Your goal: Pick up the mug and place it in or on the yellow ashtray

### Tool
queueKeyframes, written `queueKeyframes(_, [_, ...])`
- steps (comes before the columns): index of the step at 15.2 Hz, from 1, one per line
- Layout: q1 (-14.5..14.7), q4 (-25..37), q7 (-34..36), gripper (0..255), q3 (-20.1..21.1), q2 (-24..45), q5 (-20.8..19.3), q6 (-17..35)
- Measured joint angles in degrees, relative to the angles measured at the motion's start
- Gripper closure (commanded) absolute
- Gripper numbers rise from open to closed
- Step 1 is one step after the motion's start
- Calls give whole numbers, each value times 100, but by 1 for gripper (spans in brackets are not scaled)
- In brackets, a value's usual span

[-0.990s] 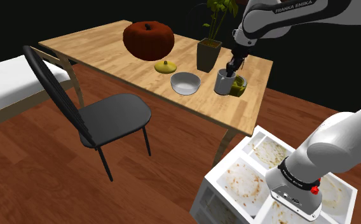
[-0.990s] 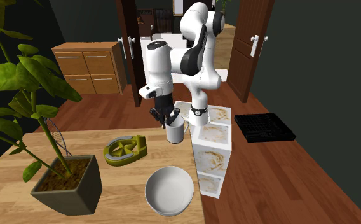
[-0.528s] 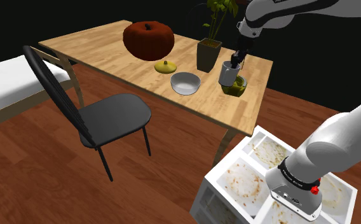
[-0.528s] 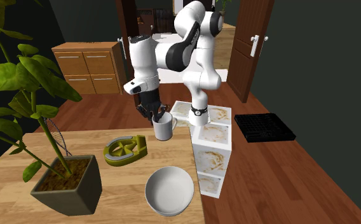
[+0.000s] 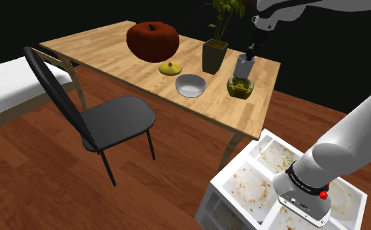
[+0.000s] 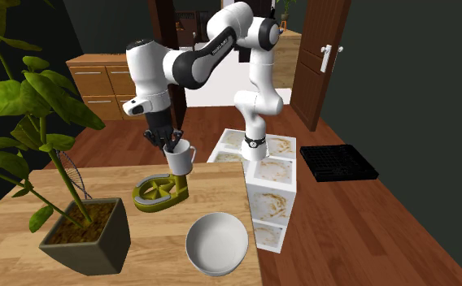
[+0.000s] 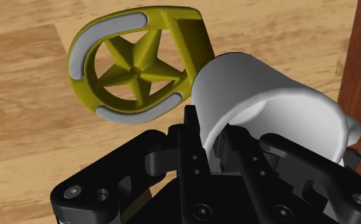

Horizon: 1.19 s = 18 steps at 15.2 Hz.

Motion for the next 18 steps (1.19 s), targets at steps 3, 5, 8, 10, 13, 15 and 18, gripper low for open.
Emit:
queueKeyframes(3, [-185, 691, -431, 255, -201, 528, 182, -227])
queueKeyframes(5, [-325, 1096, -697, 255, -308, 850, 307, -359])
queueKeyframes(8, [-413, 1289, -858, 255, -357, 1072, 398, -364])
queueKeyframes(10, [-420, 1190, -893, 255, -359, 1100, 416, -243])
queueKeyframes(13, [-421, 1049, -922, 255, -353, 1155, 447, -54])
queueKeyframes(15, [-419, 924, -942, 255, -347, 1183, 467, 96])
queueKeyframes(18, [-427, 780, -989, 255, -341, 1263, 514, 310])
